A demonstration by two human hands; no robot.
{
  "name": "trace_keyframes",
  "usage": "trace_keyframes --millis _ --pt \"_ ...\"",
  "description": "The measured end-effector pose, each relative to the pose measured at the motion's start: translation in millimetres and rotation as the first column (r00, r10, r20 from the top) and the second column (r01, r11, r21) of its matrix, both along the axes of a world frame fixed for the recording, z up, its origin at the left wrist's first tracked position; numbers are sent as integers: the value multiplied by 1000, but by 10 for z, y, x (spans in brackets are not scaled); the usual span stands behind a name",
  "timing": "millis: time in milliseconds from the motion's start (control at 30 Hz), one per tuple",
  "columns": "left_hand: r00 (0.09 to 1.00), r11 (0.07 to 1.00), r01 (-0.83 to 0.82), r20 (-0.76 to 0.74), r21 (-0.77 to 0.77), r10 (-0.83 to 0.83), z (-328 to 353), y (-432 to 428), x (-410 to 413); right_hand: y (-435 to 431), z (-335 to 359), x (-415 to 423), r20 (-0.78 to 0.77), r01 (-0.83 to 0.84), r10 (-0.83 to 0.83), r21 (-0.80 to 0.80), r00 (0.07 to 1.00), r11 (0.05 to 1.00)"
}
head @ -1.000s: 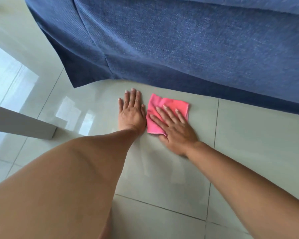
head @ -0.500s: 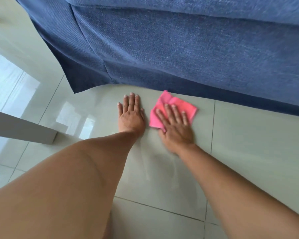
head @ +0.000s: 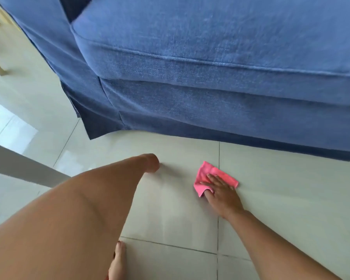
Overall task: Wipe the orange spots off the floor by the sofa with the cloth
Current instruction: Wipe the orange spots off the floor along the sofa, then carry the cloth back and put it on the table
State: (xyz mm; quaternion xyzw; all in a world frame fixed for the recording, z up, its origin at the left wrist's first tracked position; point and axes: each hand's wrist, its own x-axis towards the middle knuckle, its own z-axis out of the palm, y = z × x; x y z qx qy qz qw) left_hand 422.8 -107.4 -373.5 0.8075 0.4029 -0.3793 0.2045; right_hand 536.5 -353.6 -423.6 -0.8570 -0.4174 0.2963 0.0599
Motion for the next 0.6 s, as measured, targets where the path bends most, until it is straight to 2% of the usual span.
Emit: trace_keyframes --millis 33,100,167,267,400,467,600 --pt "999 999 -27 23 -46 28 114 -116 8 27 182 8 -115 207 -206 -2 972 978" --pt "994 991 -55 84 -120 65 319 -267 23 122 492 74 -329 568 -539 -11 775 823" --pt "963 952 -178 152 -250 220 491 -321 3 156 798 136 -505 719 -628 -21 592 695" --pt "858 837 -340 222 -429 462 838 -337 -79 186 1257 153 -738 806 -553 -19 388 591" --pt "717 712 -405 284 -574 636 1363 -318 -259 251 1860 14 -895 871 -389 -2 218 492" --pt "672 657 -411 278 -632 687 1596 -270 -392 306 2148 -85 -940 875 -302 -7 161 485" --pt "637 529 -326 231 -783 736 2112 -169 -761 484 2726 -350 -992 833 52 123 113 540"
